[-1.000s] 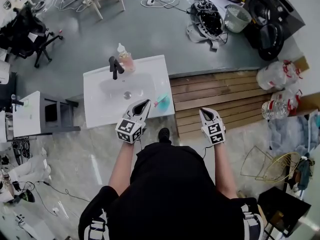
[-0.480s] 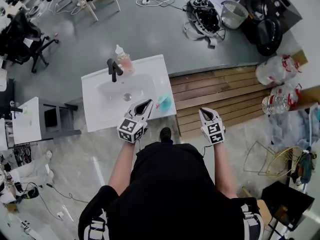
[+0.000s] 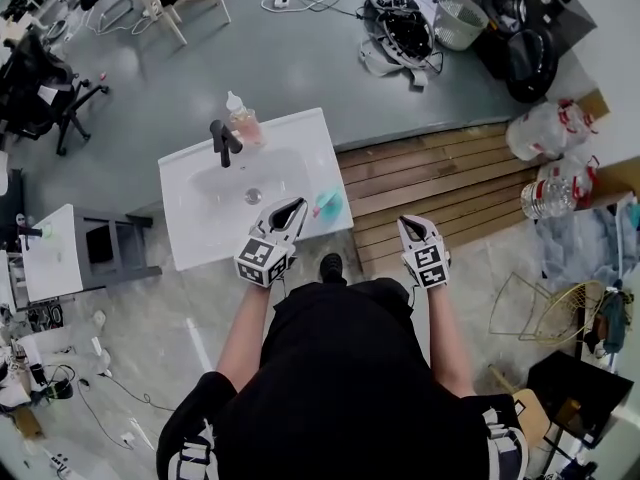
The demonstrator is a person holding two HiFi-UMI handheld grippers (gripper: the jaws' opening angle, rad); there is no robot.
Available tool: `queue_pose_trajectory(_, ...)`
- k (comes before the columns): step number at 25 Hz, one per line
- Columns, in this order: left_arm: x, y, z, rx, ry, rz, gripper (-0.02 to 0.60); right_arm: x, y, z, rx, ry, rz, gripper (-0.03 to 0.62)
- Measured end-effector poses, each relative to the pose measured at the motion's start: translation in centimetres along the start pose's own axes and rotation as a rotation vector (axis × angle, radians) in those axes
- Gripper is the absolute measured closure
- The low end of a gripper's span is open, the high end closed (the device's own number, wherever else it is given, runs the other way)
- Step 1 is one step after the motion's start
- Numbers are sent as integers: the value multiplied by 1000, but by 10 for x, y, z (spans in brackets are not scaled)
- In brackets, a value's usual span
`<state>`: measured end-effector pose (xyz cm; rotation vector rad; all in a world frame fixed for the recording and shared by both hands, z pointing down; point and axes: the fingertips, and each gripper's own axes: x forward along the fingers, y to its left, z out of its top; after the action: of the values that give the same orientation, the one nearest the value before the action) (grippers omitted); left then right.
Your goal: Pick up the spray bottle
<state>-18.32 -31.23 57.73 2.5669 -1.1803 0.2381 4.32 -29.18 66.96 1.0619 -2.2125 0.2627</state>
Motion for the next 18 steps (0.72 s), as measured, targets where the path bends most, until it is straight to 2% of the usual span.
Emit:
queue_pose_trajectory(9,3,1,2,8,3,-31,557,3,4,9,-12,-3,-7,578)
queue_pose_trajectory(13,4,-2,2,9,1,-33,552,4,9,-2,-16,17,4,577)
queue_pose_trajectory(18,5,-5,5,14,-2,-54,437,2,6,6,-19,8,1,577)
